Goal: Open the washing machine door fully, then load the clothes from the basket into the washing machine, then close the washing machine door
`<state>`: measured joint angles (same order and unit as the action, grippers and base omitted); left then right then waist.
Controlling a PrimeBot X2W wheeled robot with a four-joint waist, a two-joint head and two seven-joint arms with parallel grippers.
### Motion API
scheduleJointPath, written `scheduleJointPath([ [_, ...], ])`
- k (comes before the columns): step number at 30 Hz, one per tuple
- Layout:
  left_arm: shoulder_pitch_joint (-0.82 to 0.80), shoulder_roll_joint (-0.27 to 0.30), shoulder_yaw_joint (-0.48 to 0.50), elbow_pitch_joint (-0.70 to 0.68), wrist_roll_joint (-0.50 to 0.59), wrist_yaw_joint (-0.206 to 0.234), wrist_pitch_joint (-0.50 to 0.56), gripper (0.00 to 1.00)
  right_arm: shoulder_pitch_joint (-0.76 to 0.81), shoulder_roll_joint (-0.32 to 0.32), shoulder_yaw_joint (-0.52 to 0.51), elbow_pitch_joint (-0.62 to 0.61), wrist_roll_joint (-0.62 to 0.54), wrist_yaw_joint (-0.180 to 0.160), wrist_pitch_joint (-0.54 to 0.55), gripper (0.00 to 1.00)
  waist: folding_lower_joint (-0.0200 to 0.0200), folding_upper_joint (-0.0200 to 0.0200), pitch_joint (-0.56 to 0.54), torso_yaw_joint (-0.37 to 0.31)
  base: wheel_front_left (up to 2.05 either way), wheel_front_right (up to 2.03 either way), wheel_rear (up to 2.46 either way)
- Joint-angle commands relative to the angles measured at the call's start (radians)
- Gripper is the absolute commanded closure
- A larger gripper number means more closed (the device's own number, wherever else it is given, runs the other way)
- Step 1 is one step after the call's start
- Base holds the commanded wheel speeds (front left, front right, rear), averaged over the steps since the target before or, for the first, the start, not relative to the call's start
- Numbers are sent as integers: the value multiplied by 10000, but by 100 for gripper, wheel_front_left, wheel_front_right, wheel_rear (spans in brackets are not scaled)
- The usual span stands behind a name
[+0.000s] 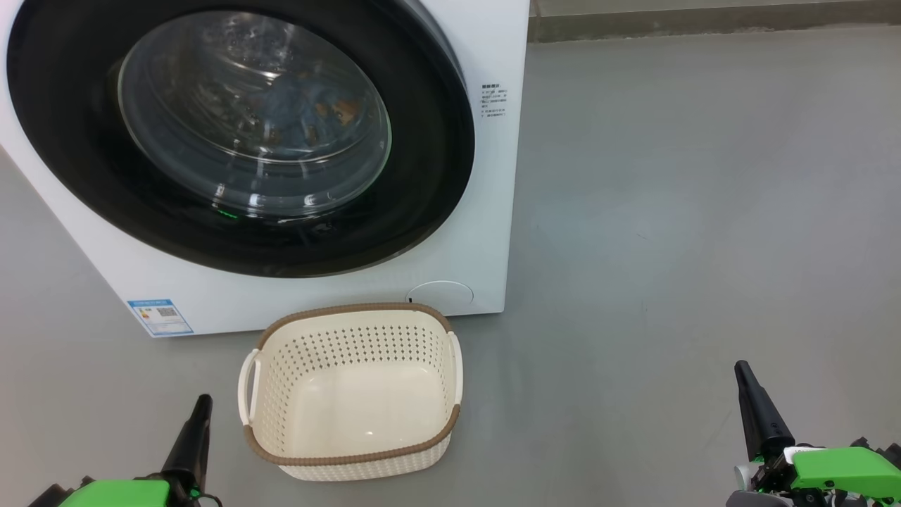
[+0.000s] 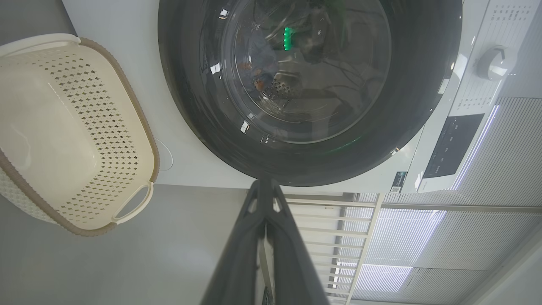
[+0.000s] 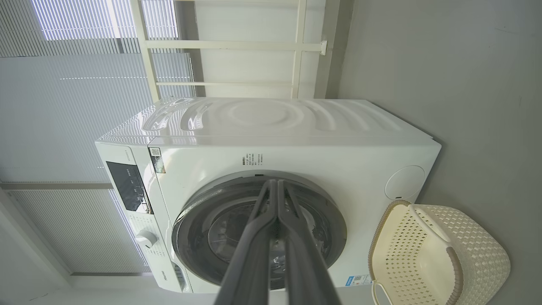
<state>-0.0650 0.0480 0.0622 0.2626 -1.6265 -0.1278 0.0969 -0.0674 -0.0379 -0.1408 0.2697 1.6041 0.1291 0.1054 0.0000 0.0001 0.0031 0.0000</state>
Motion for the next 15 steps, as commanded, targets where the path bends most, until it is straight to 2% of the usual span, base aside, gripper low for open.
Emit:
scheduleJointPath([
  [1,-416,145,349,-180,41,-29,29,100,-404,-123,271,-250,46,16,78,100,0,-1,0,0,0,0,0],
  [15,-419,124,380,-179,67,-29,54,100,-404,-123,272,-250,46,16,78,100,0,-1,0,0,0,0,0],
])
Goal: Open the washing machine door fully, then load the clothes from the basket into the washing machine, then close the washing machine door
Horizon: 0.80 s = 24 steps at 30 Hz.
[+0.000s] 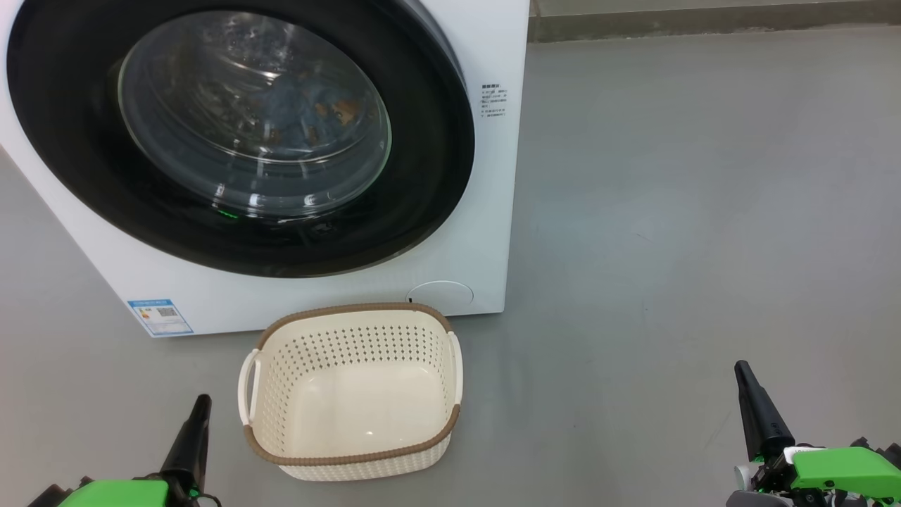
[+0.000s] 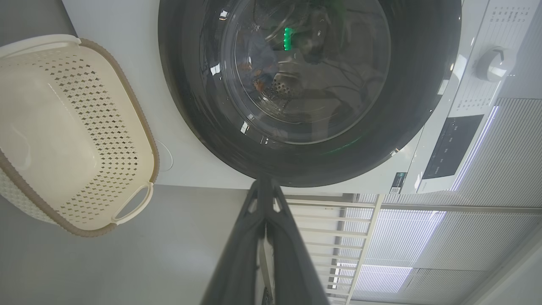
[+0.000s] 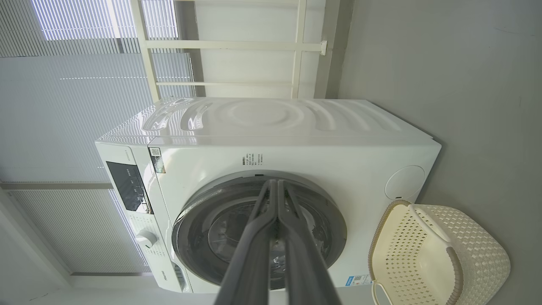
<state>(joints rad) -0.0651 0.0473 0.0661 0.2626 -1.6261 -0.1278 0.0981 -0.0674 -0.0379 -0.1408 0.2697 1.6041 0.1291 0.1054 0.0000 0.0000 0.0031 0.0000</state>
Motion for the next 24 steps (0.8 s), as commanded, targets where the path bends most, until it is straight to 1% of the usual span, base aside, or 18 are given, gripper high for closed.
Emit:
scheduleJointPath([
  [1,-418,130,343,-179,64,-29,44,100,-404,-123,272,-250,46,16,78,100,0,0,0,0,0,0,0],
  [24,-421,102,383,-178,98,-29,76,100,-405,-123,272,-250,47,16,77,100,0,0,0,0,0,0,0],
])
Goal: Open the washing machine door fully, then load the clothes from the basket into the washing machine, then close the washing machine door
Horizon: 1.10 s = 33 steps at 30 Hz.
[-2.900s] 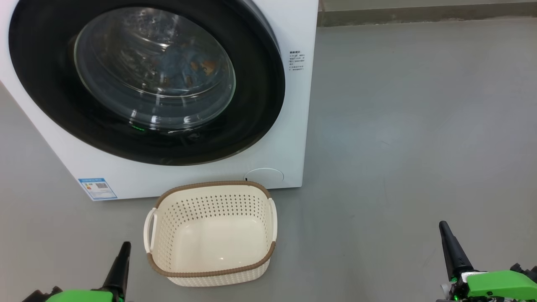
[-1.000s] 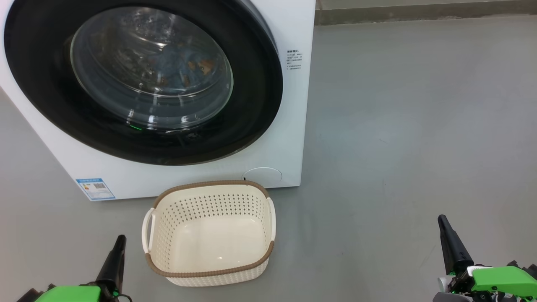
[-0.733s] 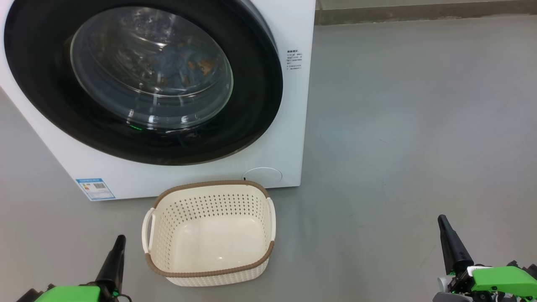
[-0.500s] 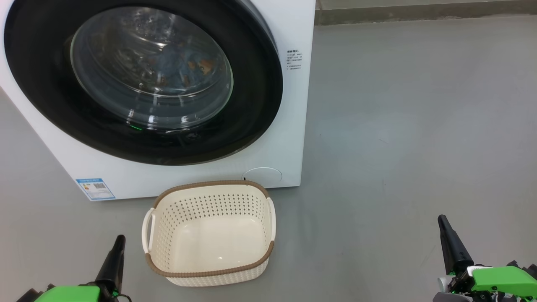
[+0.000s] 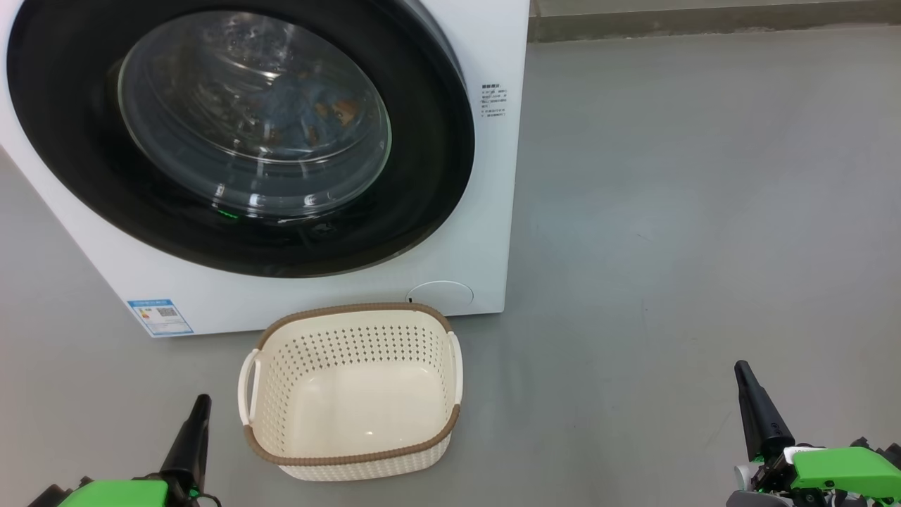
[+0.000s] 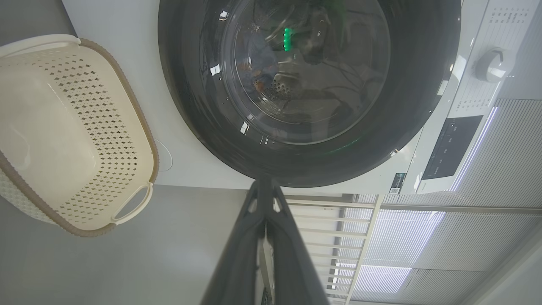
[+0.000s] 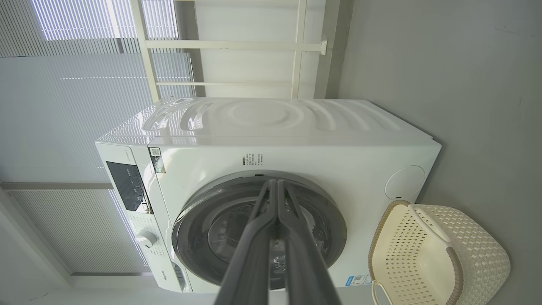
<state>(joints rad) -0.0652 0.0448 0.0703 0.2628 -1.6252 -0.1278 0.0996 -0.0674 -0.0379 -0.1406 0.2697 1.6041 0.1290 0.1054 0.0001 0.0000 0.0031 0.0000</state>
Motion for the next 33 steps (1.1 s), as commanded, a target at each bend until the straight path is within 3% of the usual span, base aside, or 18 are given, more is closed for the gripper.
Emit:
scheduleJointPath([
  [1,-419,126,342,-180,89,-29,62,100,-405,-123,270,-250,47,17,77,100,0,0,0,0,0,0,0],
  [33,-423,100,381,-179,121,-29,92,100,-405,-123,270,-250,47,17,77,100,-1,0,0,0,0,0,0],
])
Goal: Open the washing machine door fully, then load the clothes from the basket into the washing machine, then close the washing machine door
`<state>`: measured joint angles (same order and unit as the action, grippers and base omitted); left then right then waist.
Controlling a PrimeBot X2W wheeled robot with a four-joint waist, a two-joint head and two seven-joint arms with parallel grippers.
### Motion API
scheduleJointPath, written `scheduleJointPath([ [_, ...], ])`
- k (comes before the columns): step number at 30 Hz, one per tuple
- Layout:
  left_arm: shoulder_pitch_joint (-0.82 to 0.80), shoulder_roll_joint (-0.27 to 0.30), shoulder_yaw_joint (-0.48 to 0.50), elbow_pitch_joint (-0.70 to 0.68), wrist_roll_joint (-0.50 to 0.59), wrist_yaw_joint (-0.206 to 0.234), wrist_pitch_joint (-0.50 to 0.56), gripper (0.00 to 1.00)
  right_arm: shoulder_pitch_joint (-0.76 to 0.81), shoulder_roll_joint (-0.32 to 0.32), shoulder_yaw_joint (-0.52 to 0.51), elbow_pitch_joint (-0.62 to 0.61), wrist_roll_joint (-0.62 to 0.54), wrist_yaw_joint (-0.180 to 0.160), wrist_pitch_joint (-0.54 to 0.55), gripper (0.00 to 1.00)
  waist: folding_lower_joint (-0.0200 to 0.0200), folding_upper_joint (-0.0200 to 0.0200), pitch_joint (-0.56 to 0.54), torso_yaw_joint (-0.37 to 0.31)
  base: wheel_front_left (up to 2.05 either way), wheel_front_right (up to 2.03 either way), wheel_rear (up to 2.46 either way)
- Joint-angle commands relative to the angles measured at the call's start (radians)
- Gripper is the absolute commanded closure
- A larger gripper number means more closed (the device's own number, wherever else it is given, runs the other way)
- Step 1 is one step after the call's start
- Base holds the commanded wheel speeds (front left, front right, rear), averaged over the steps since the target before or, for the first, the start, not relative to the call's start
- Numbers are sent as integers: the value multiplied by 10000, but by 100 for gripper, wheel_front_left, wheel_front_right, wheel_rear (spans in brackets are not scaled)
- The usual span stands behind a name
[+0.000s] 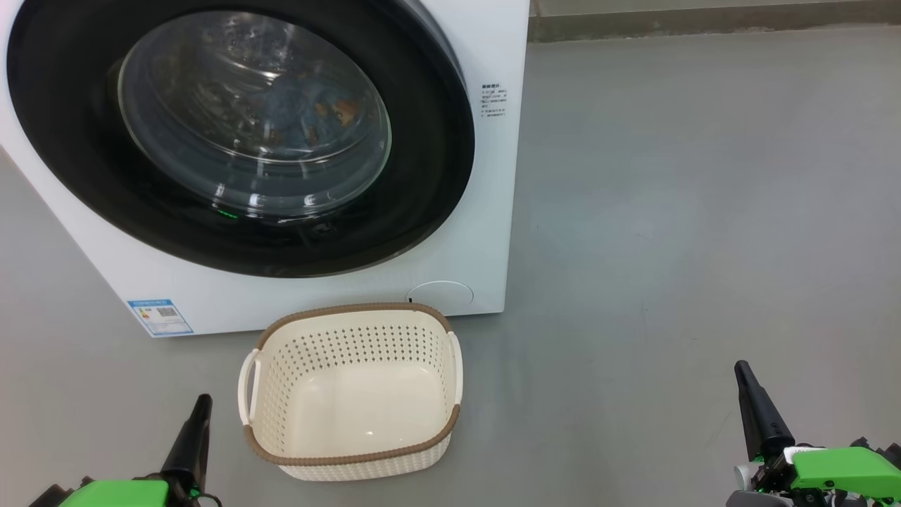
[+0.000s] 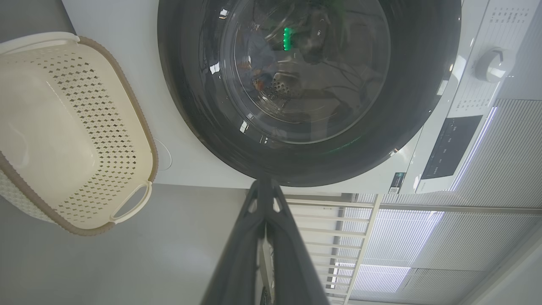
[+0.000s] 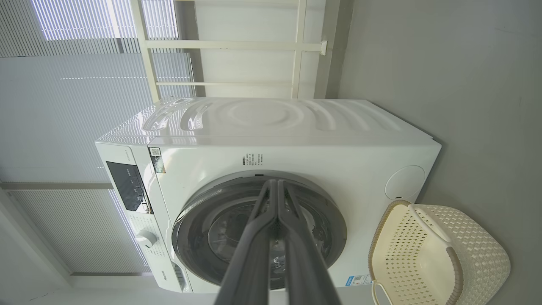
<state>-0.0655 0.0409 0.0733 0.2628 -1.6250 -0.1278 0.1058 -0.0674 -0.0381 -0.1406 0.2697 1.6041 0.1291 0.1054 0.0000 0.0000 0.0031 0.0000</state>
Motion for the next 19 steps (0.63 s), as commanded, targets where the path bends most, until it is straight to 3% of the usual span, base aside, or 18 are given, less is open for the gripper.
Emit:
scheduleJointPath([
  [1,-420,137,351,-179,120,-29,32,100,-405,-121,270,-250,47,16,77,100,0,0,0,0,0,0,0],
  [19,-421,127,366,-178,133,-29,44,100,-405,-121,271,-250,47,16,77,100,0,0,0,0,0,0,0],
])
